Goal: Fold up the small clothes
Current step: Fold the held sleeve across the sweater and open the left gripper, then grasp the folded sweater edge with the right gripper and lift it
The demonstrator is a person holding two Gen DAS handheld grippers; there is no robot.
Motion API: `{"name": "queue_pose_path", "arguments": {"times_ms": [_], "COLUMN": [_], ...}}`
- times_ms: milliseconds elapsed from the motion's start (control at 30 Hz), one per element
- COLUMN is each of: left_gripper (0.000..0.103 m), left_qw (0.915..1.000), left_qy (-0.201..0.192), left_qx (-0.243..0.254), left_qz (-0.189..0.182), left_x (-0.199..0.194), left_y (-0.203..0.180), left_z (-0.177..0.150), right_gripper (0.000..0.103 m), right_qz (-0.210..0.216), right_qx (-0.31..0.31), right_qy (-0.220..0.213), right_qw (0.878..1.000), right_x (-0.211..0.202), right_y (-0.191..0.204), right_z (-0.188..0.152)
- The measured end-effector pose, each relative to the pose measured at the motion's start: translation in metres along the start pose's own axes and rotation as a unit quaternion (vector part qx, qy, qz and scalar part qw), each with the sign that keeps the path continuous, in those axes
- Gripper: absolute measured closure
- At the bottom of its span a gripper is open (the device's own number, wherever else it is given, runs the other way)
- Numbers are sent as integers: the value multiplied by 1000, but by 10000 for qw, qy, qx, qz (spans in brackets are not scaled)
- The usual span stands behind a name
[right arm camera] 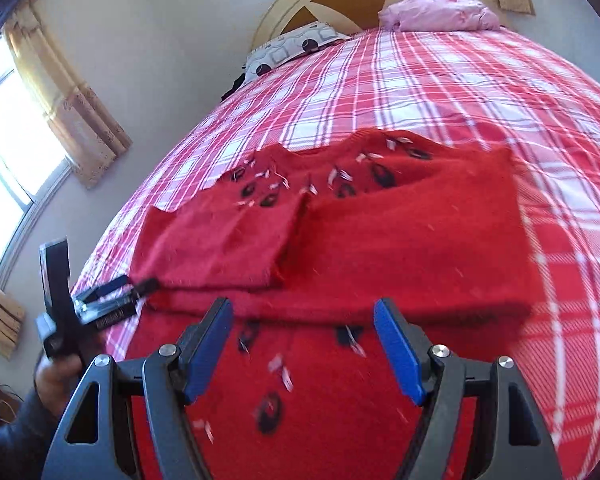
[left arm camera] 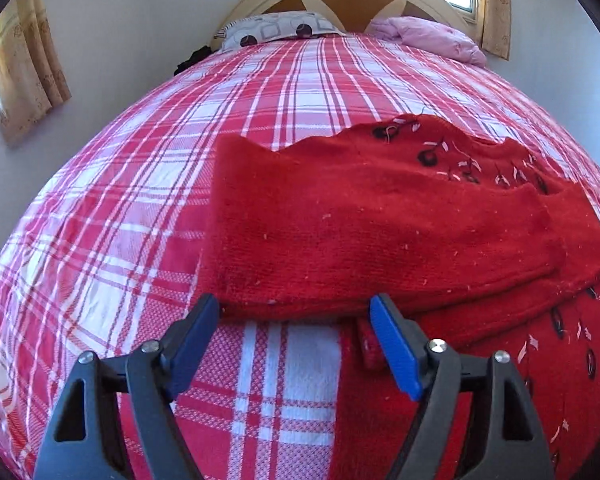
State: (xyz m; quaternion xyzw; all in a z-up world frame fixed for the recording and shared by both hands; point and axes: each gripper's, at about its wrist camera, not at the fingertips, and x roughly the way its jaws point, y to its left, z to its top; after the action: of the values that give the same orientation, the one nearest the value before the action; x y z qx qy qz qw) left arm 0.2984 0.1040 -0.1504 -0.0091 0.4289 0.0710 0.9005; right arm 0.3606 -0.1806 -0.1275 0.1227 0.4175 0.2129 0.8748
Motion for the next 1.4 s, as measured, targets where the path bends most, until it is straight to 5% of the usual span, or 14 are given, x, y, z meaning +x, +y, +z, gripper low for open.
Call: {"name": "queue_pose_path", "arguments": {"times_ms": [267,467,567,600,667,800,1133,1400], "left_gripper": [15,10,5,5,5,5,6,2], "left_qw": [9971,9980,9965,9965,9962,9952,9909,9943], "left_qy": [-98,160,176,152,108,93,11,164], "left_qx": [-304,-316,-585,-593,-620,-690,-1140,-938], "left_qz": [-690,-514,-569,-572,-607,-685,-721,-473], "left_x": [-16,14,17,17,16,17,15,22], "left_y": [12,8,17,16,17,20,36,27], "left_z": [-14,-12,-13,-13,-15,-15,-14,-12], "right_gripper": [30,30,49,63,66,94,96,96], "right_qz": [180,68,119,220,278,161,369,182], "right_qx": [422,427,395,377,252,-105,-213,-260], "right_qy": [430,585,647,719,822,837,160,-173], "right_qw": [9980,9973,9971,9965,9959,9963,9990,9993], "right_x": [55,82,85,87,92,99,48,18], "right_y": [7,11,13,15,20,31,29,11], "right_z": [32,36,40,40,39,36,59,71]}}
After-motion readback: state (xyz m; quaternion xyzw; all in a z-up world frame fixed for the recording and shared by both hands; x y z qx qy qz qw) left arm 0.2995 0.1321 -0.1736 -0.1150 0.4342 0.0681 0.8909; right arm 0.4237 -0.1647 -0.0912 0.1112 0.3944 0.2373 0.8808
